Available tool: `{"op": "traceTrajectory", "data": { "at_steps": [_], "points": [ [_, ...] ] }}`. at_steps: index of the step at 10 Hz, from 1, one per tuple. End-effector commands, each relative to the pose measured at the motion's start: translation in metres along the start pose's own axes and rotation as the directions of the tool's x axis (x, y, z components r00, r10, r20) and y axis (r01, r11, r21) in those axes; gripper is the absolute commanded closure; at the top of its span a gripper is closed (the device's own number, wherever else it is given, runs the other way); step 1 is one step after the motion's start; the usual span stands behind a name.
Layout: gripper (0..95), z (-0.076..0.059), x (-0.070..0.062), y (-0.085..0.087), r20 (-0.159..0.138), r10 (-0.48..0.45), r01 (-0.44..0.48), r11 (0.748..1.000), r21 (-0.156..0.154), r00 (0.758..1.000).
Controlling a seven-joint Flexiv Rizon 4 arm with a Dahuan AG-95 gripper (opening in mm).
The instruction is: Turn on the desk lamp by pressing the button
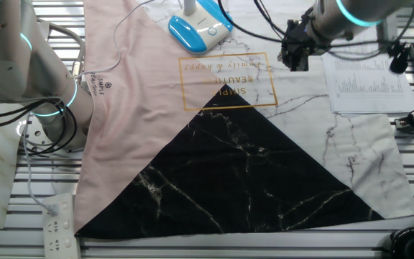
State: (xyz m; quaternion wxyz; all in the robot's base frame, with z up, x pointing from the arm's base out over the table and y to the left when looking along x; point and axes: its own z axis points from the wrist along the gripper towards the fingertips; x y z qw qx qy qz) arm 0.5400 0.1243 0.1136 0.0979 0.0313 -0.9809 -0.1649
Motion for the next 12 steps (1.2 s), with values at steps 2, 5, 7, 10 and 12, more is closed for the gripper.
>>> {"op": "traceTrajectory", "data": {
  "at_steps": [2, 5, 7, 10, 12],
  "points": [
    [95.0, 0.0033, 0.0069, 0.0063, -0.012, 0.032, -0.034, 0.988, -0.153, 0.999],
    [95.0, 0.0014, 0.0078, 0.0080, -0.021, 0.050, -0.054, 0.977, -0.206, 0.999],
    [95.0, 0.0014, 0.0085, 0.0086, -0.031, 0.050, -0.056, 0.956, -0.287, 0.998],
    [95.0, 0.0009, 0.0107, 0.0119, -0.036, 0.049, -0.058, 0.942, -0.330, 0.998],
    [95.0, 0.0017, 0.0112, 0.0135, -0.037, 0.051, -0.061, 0.941, -0.333, 0.998]
  ]
}}
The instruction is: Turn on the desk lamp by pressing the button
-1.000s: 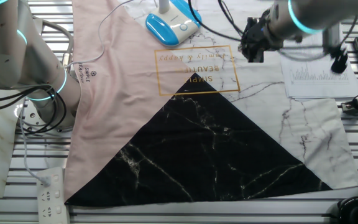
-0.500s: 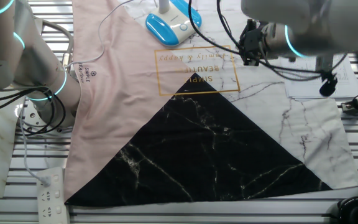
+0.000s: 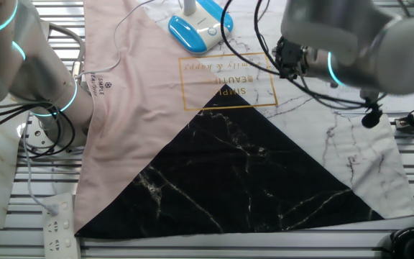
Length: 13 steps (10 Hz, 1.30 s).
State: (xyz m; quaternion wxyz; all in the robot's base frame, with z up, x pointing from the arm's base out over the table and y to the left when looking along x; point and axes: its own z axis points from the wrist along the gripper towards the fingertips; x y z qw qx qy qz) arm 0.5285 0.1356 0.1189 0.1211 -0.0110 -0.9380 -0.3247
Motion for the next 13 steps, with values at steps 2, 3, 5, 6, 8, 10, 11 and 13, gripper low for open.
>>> {"op": "traceTrajectory", "data": {
  "at_steps": [2, 3, 5, 6, 8, 10, 11, 13],
  "points": [
    [95.0, 0.003, 0.001, 0.001, 0.002, 0.004, -0.004, 1.000, -0.015, 1.000],
    [95.0, 0.006, 0.002, 0.004, 0.005, 0.009, -0.009, 1.000, -0.018, 1.000],
    [95.0, 0.012, 0.001, 0.016, 0.012, 0.042, -0.042, 0.999, -0.008, 0.999],
    [95.0, 0.014, 0.001, 0.020, 0.015, 0.049, -0.049, 0.999, -0.007, 0.999],
    [95.0, 0.016, 0.000, 0.022, 0.012, 0.052, -0.052, 0.999, -0.014, 0.999],
    [95.0, 0.016, 0.000, 0.022, 0.012, 0.047, -0.047, 0.999, -0.011, 0.999],
    [95.0, 0.016, 0.000, 0.022, 0.012, 0.042, -0.042, 0.999, -0.009, 0.999],
    [95.0, 0.016, 0.000, 0.022, 0.013, 0.040, -0.039, 0.999, -0.008, 0.999]
  ]
}}
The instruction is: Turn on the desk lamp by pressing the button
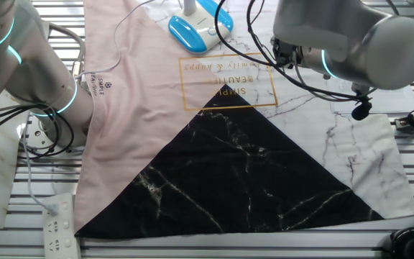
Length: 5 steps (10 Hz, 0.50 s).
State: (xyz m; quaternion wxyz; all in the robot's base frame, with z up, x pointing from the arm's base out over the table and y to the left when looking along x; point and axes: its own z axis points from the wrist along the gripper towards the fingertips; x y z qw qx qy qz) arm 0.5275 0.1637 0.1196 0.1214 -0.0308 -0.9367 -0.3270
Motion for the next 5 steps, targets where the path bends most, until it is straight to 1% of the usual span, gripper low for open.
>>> {"op": "traceTrajectory", "data": {
  "at_steps": [1, 2, 3, 4, 5],
  "points": [
    [95.0, -0.0007, 0.0009, -0.0002, 0.001, 0.006, -0.006, 1.000, 0.003, 1.000],
    [95.0, -0.0007, 0.0009, -0.0002, -0.002, 0.006, -0.006, 1.000, 0.002, 1.000],
    [95.0, -0.0007, 0.0009, -0.0002, -0.013, -0.006, 0.006, 1.000, 0.000, 1.000],
    [95.0, -0.0007, 0.0009, -0.0002, -0.021, -0.006, 0.006, 1.000, -0.010, 1.000],
    [95.0, -0.0007, 0.0009, -0.0002, -0.026, -0.034, 0.034, 0.999, 0.000, 0.999]
  ]
}}
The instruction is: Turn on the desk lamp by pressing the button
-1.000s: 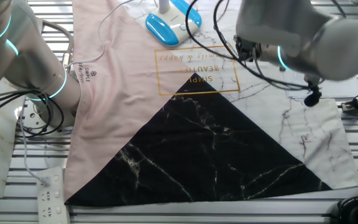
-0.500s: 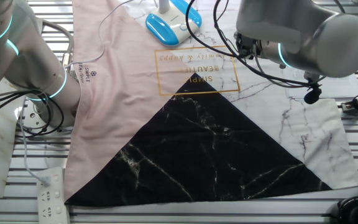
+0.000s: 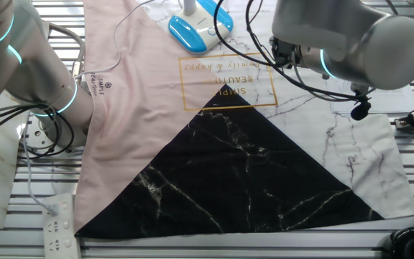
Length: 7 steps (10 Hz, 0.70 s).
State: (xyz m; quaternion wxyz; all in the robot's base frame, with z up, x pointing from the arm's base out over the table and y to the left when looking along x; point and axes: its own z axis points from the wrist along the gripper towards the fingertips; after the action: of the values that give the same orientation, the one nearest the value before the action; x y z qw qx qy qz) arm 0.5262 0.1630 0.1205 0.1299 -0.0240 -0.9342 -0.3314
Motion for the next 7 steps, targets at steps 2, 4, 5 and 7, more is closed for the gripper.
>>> {"op": "traceTrajectory", "data": {
  "at_steps": [2, 4, 5, 7],
  "points": [
    [95.0, 0.0002, -0.0007, -0.0001, -0.027, -0.094, 0.095, 0.995, 0.030, 0.995],
    [95.0, 0.0002, -0.0007, -0.0001, -0.045, -0.160, 0.162, 0.985, 0.053, 0.986],
    [95.0, 0.0002, -0.0007, -0.0001, -0.056, -0.188, 0.191, 0.980, 0.058, 0.981],
    [95.0, 0.0002, -0.0007, -0.0001, -0.098, -0.216, 0.223, 0.972, 0.070, 0.971]
  ]
}}
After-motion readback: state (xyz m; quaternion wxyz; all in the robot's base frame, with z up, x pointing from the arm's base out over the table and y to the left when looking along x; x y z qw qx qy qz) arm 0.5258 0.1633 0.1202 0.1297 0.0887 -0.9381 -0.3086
